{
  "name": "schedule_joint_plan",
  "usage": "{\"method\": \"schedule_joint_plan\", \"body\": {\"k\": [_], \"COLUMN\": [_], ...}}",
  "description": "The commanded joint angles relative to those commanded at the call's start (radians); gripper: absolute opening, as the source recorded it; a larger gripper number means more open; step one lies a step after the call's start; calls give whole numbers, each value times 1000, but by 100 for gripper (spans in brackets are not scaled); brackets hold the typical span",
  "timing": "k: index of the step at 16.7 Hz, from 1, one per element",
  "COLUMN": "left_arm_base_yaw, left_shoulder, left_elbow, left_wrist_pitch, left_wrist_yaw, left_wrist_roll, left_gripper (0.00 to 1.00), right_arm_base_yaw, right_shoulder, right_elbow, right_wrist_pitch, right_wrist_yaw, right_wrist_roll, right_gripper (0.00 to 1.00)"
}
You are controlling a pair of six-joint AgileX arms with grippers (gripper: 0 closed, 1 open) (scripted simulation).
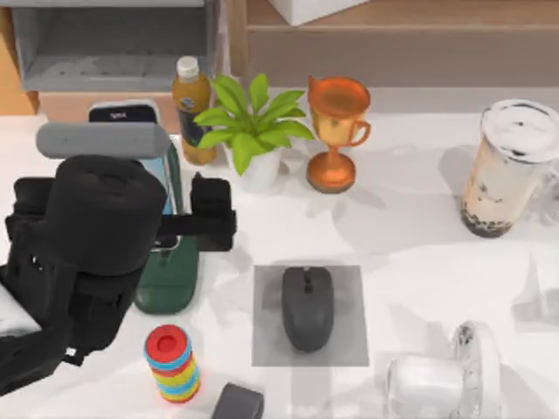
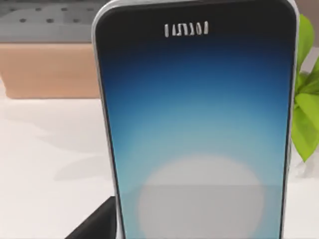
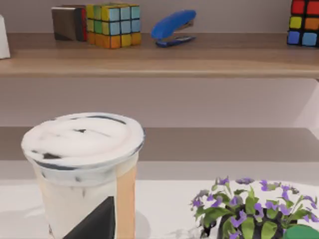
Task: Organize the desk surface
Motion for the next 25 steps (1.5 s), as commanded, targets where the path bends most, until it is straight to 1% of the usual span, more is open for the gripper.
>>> {"method": "schedule_joint_plan", "body": {"k": [2, 5, 8, 10, 12, 14, 22, 25], "left_arm_base_yaw": [4, 8, 16, 48, 103, 178, 570, 697], "left_shoulder": [-5, -3, -12, -58, -137, -249, -847, -1024], "left_elbow": [-1, -1, -4, -29, -74, -134, -450, -539], "left_wrist_pitch": [-24, -28, -26, -24, -19, -15, 0, 17], "left_wrist_yaw": [-28, -35, -27, 2, 53, 121, 458, 564], "left_wrist_roll": [-11, -12, -6, 13, 45, 84, 263, 329], "left_gripper": [100, 100, 100, 100, 100, 100, 100, 100], "right_arm_base_yaw": [0, 0, 0, 0, 0, 0, 0, 0], "right_shoulder": [0, 0, 0, 0, 0, 0, 0, 0], "right_elbow": [0, 0, 0, 0, 0, 0, 0, 0], "right_wrist_pitch": [0, 0, 0, 0, 0, 0, 0, 0], "right_wrist_yaw": [0, 0, 0, 0, 0, 0, 0, 0], "right_wrist_roll": [0, 0, 0, 0, 0, 0, 0, 0], "right_gripper": [100, 100, 100, 100, 100, 100, 100, 100]}}
